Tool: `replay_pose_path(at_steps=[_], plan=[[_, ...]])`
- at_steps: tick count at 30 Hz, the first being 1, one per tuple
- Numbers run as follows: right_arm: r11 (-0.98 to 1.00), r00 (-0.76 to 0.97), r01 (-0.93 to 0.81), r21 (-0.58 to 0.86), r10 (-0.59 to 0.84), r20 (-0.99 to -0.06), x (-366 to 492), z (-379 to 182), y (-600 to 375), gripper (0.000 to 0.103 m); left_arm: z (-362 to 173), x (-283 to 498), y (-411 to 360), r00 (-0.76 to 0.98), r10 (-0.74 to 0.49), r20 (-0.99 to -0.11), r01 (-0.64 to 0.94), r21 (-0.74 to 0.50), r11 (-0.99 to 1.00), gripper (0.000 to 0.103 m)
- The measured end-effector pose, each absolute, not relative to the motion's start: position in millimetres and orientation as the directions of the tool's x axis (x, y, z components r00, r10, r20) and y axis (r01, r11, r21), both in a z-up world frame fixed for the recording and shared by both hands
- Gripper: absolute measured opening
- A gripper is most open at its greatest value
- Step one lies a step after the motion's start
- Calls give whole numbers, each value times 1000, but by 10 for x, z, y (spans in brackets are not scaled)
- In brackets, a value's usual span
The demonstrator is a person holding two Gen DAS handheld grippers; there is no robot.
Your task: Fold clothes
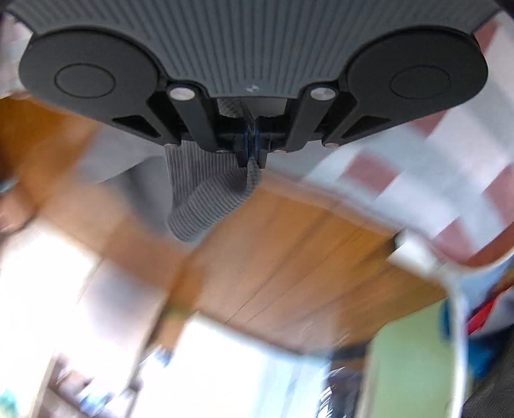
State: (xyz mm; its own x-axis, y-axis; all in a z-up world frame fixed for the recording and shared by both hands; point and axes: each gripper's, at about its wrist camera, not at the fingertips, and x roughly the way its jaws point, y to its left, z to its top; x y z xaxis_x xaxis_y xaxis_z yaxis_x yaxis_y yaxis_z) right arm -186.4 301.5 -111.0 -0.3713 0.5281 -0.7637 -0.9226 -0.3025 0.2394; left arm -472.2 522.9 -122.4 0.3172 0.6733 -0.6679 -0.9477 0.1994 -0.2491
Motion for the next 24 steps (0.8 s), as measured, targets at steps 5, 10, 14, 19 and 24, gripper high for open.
replay_pose_path(at_steps=[5,10,14,19,24], plan=[[-349,-358,-913,210,444,-821,-2108,-1364,3254,13,-1712,-4774,5454,212,589,-780,-977,-162,137,3],[-365,-465,-875,319,447,-764,-2103,-1273,3211,14,-1449,-4876,5274,215,673,-708,-975,-192,109,3],[-361,-403,-895,263,399,-823,-2216,-1497,3182,14,-1551,-4997,5303,202,633,-747,-973,-224,47,9],[-325,-464,-879,349,410,-785,-2110,-1413,3069,25,-1678,-5150,5341,191,579,-792,-966,-258,-34,11],[-151,-537,-827,542,498,-681,-1581,-1275,3002,34,-1805,-5302,5378,185,521,-833,-952,-284,-116,26]])
